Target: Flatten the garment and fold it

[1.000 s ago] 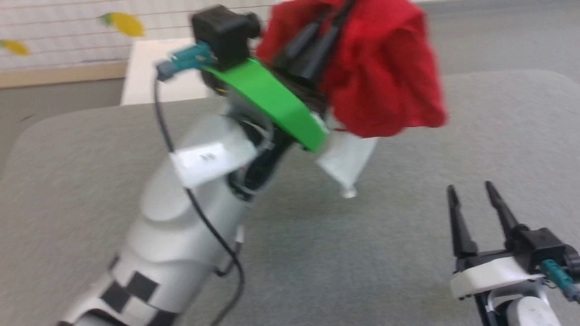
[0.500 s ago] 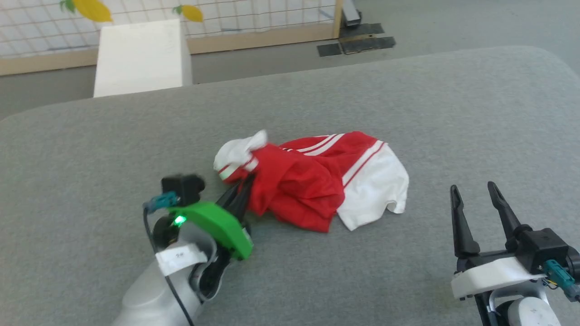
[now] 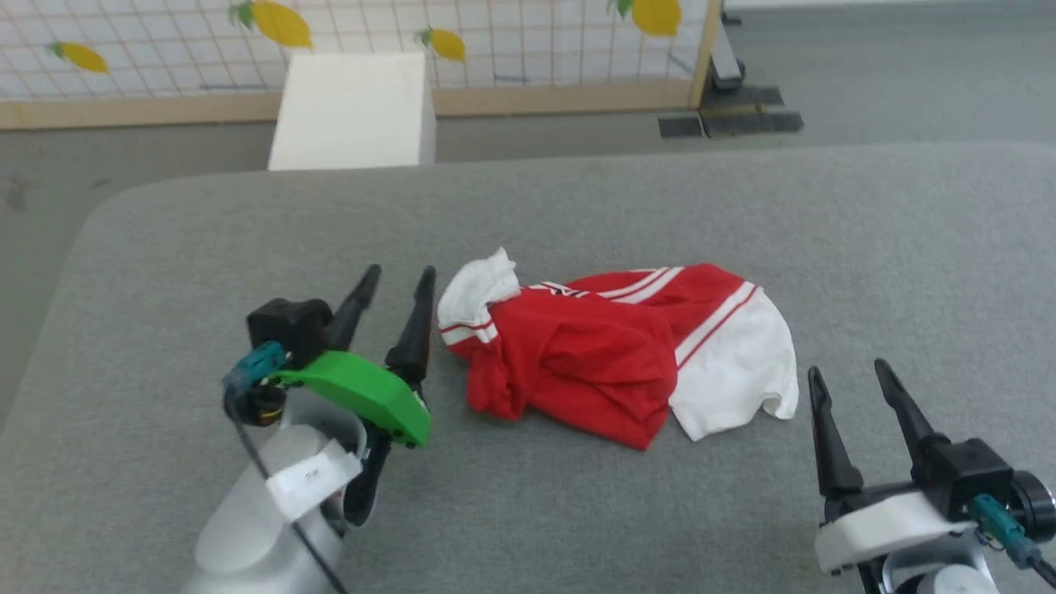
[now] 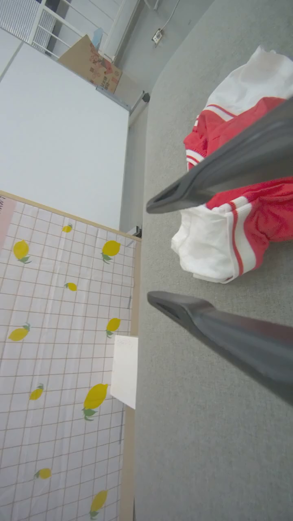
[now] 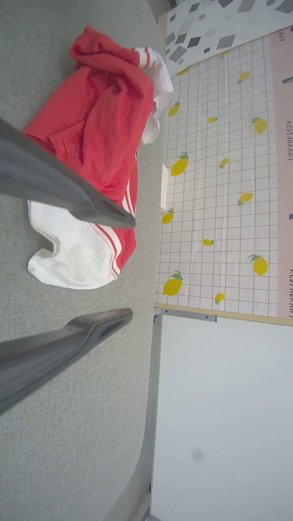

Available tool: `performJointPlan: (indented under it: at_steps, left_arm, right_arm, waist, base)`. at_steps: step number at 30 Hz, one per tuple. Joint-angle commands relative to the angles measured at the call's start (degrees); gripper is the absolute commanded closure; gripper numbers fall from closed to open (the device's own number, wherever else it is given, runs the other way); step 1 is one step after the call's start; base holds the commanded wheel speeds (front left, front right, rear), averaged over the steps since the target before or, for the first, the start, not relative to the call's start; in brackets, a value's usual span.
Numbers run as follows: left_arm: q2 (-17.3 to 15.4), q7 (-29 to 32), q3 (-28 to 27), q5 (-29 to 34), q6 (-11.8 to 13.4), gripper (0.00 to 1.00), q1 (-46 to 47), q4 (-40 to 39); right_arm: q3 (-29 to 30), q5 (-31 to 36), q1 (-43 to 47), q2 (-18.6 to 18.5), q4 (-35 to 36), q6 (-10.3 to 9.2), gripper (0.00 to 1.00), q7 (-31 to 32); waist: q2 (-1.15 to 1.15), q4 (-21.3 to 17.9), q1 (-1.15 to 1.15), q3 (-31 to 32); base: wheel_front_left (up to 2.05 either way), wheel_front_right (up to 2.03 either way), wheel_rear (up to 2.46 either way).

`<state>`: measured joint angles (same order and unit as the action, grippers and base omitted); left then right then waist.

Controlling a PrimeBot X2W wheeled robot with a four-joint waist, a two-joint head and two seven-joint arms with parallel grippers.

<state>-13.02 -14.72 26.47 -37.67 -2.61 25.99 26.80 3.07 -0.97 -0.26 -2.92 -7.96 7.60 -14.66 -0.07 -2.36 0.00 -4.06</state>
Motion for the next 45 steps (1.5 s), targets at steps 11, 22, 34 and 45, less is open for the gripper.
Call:
performJointPlan:
  at_steps: [11, 22, 34, 45]
  left_arm:
    - [1.5, -0.3, -11.0, 21.2, 2.8, 0.00, -21.4, -21.5]
    - [5.7, -0.3, -14.0, 28.3, 1.4, 0.00, -28.4, -21.7]
    - [5.8, 9.2, -9.5, 31.1, -1.9, 0.00, -19.3, -14.6]
    - [6.0, 35.0, -6.5, 29.5, -3.5, 0.00, -1.2, -11.9]
  right_arm:
    - [-1.5, -0.5, 4.3, 0.0, 0.3, -0.11, 0.00, -0.3]
    - [-2.7, -1.5, 5.3, 0.0, -0.4, -0.11, 0.00, -0.3]
    - [-3.7, -1.6, 3.6, 0.0, -0.8, -0.11, 0.00, -0.3]
    - [-4.4, -1.6, 1.6, 0.0, -0.7, -0.11, 0.00, -0.3]
  waist:
    - [0.07, 3.5, 0.00, 6.2]
    - [0.07, 4.0, 0.00, 5.6]
    - [0.07, 1.1, 0.00, 1.7]
    - [0.07, -2.5, 0.00, -4.0]
  base:
    - [0.00, 0.00, 0.00]
    - [0.00, 0.00, 0.00]
    - [0.00, 0.00, 0.00]
    - [0.00, 0.00, 0.00]
